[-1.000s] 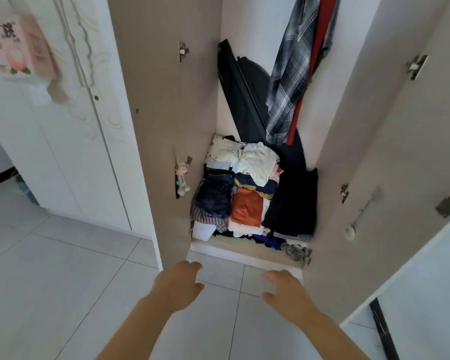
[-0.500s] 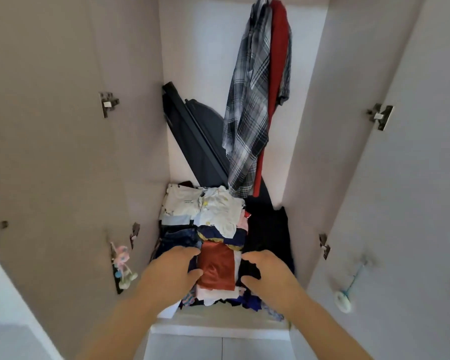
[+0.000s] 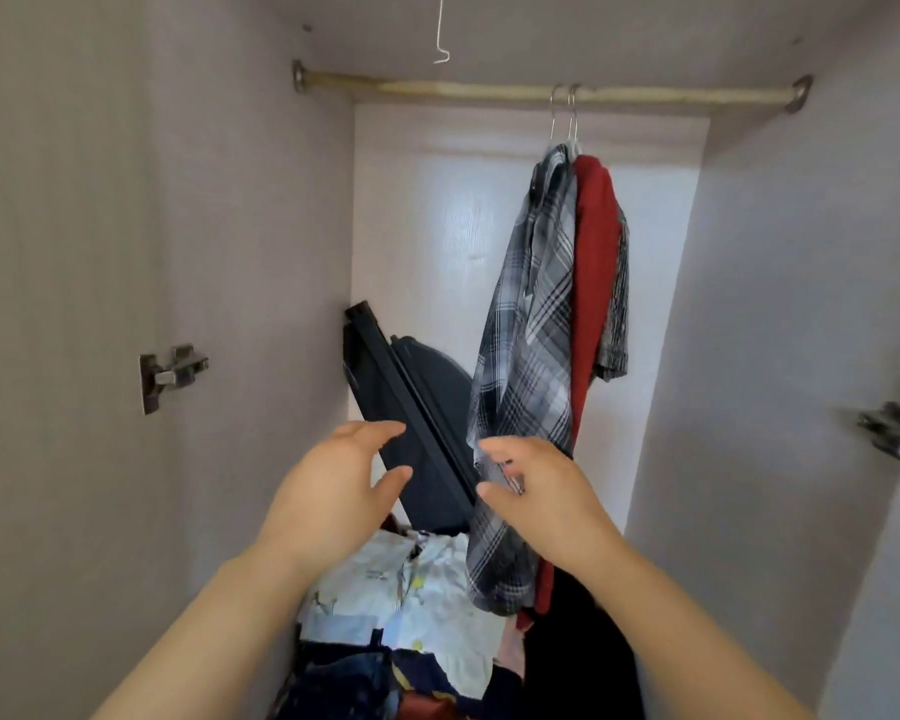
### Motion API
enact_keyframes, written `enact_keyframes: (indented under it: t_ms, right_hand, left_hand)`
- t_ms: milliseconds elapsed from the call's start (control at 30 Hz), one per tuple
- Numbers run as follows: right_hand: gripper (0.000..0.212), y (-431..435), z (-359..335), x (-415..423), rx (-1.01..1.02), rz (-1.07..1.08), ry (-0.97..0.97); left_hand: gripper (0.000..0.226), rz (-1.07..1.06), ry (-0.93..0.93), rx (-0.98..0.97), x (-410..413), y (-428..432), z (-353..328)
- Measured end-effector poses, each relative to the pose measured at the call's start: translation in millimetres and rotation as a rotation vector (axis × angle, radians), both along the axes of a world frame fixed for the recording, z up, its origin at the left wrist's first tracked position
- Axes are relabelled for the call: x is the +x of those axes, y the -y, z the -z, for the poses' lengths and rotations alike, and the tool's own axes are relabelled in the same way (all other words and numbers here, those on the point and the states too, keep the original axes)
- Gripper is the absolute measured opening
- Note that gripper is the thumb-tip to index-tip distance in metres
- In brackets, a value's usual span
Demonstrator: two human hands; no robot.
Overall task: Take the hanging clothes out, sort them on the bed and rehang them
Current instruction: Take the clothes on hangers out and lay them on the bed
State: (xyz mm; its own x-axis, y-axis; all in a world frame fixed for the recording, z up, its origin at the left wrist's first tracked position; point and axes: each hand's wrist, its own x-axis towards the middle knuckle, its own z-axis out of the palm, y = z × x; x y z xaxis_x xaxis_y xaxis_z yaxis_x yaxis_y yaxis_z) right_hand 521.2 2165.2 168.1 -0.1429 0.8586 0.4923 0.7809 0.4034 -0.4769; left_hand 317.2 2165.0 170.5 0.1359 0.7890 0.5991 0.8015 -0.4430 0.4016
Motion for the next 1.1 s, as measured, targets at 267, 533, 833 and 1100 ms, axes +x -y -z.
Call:
enact_keyframes:
  t_ms: [267,533,833,1100]
  right_hand:
    - [0.044,-108,-85,-2,0.24,-0.005,-0.038]
    - [0.042,-207,-175,-2,0.478,0.194,-0.01]
    - [0.039,-278,-255,16,0.708,0.383,0.062]
    - [0.036,-322,-277,60,0.786,0.446,0.191]
  left_hand:
    - [0.041,0.01,0.118,0.254,4,-106,-67]
    - [0.04,0.139,0.191,0.392,7,-220,-124]
    - [0.041,0.186,0.201,0.368,26,-301,-159]
    - [0.043,0.178,0.127,0.416,42,-336,-159]
